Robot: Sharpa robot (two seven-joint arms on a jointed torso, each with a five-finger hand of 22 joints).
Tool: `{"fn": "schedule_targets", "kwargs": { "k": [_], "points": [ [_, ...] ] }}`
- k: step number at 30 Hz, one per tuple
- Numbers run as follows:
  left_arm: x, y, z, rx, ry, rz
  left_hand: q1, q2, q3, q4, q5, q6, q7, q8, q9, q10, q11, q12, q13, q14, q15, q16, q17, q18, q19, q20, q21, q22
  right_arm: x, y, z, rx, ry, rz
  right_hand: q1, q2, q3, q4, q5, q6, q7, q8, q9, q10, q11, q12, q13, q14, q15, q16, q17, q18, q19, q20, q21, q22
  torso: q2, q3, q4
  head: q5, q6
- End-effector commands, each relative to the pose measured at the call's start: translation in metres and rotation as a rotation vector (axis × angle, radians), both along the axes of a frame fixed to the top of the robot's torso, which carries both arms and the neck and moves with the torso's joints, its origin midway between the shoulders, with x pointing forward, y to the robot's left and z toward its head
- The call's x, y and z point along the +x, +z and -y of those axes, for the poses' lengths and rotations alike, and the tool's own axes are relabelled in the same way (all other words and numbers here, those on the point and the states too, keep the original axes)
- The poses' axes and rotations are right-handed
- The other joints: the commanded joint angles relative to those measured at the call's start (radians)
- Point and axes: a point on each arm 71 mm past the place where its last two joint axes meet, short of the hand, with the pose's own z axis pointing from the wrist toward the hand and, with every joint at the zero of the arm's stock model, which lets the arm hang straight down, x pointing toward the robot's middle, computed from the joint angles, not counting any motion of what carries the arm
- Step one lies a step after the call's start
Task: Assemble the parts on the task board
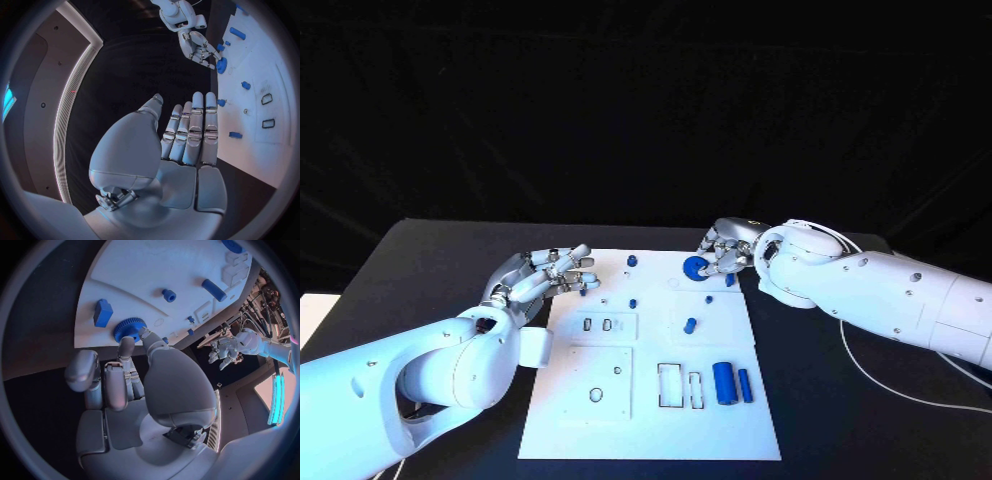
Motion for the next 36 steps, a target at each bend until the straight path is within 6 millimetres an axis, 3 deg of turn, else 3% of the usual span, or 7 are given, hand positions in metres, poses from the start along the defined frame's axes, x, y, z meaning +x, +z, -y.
{"fn": "schedule_targets", "kwargs": {
  "k": [1,16,22,25,30,33,36],
  "points": [
    [0.000,0.002,0.003,-0.013,-0.021,0.009,0.005,0.004,0.001,-0.004,0.000,-0.007,0.002,-0.005,-0.001,-0.008,0.001,-0.004,-0.001,0.005,0.004,-0.005,0.001,0.010,0.006,0.000,0.003,0.000,0.000,-0.004,-0.002,-0.031,0.009,-0.013,0.012,0.002,-0.005,0.001,0.005,0.008,0.001,0.007,0.001,0.003,0.000,0.009,0.006,0.063,0.007,0.008,0.003,-0.010,-0.002,0.006,0.007,0.002,0.001,0.0003,0.0006,0.001,-0.002],
    [0.000,0.001,0.002,-0.012,-0.020,0.006,0.005,0.004,0.001,-0.004,0.000,-0.007,0.002,-0.005,-0.001,-0.008,0.001,-0.004,-0.001,0.005,0.004,-0.005,0.001,0.010,0.006,0.000,0.003,0.000,0.000,-0.009,-0.005,-0.030,0.004,0.002,0.020,0.027,0.002,0.011,0.008,0.032,-0.003,0.022,0.005,0.019,-0.004,0.066,0.076,0.065,0.004,0.021,0.018,-0.013,0.003,0.005,0.025,0.028,-0.001,-0.0002,0.0000,0.002,-0.009],
    [0.000,0.001,0.002,-0.011,-0.020,0.005,0.005,0.004,0.001,-0.006,0.000,-0.008,0.002,-0.006,-0.001,-0.008,0.001,-0.005,-0.001,0.004,0.004,-0.006,0.002,0.010,0.006,0.000,0.003,0.000,0.000,-0.010,-0.006,-0.058,-0.002,0.024,0.041,0.055,0.031,0.010,-0.035,0.098,-0.018,0.060,0.020,0.044,-0.017,0.128,0.148,0.067,-0.005,0.033,0.034,-0.016,0.009,-0.001,0.041,0.051,0.000,0.0003,0.0004,0.002,-0.011],
    [0.000,0.001,0.002,-0.011,-0.021,0.004,0.005,0.004,0.001,-0.006,0.000,-0.008,0.002,-0.006,-0.001,-0.008,0.001,-0.005,-0.001,0.004,0.004,-0.006,0.002,0.010,0.006,0.000,0.003,0.000,-0.001,-0.010,-0.008,-0.076,-0.003,0.053,0.073,0.078,0.068,-0.006,-0.091,0.132,-0.033,0.078,0.029,0.063,-0.029,0.165,0.189,0.068,-0.015,0.041,0.046,-0.018,0.013,-0.009,0.050,0.065,0.000,0.0004,0.0013,0.001,-0.012],
    [0.001,0.001,0.002,-0.011,-0.022,0.003,0.005,0.004,0.001,-0.006,0.000,-0.008,0.002,-0.006,-0.001,-0.008,0.001,-0.005,-0.001,0.004,0.004,-0.006,0.002,0.010,0.006,0.000,0.003,0.000,-0.006,-0.006,-0.016,-0.049,0.012,0.126,0.067,0.085,0.099,-0.005,-0.149,0.159,-0.045,0.093,0.040,0.079,-0.038,0.191,0.222,0.069,-0.023,0.045,0.052,-0.020,0.016,-0.018,0.058,0.076,-0.001,-0.0004,0.0008,0.002,-0.012],
    [0.001,0.001,0.002,-0.011,-0.022,0.002,0.005,0.004,0.001,-0.006,0.000,-0.008,0.002,-0.006,-0.001,-0.008,0.001,-0.005,-0.001,0.004,0.004,-0.006,0.002,0.010,0.006,0.000,0.003,0.000,-0.010,-0.002,-0.022,-0.020,0.025,0.170,0.062,0.081,0.103,-0.004,-0.159,0.160,-0.046,0.094,0.042,0.082,-0.039,0.196,0.229,0.069,-0.024,0.046,0.054,-0.022,0.017,-0.019,0.061,0.082,-0.001,0.0002,0.0009,0.002,-0.010],
    [0.001,0.000,0.002,-0.011,-0.022,0.002,0.005,0.004,0.001,-0.006,0.000,-0.008,0.002,-0.006,-0.001,-0.008,0.001,-0.005,-0.001,0.004,0.004,-0.006,0.002,0.010,0.006,0.000,0.003,0.000,-0.017,0.003,-0.033,0.019,0.045,0.222,0.062,0.075,0.119,-0.007,-0.132,0.157,-0.046,0.092,0.044,0.083,-0.040,0.201,0.240,0.069,-0.025,0.048,0.056,-0.023,0.021,-0.021,0.067,0.092,-0.001,0.0005,0.0005,0.003,-0.007]
  ]
}}
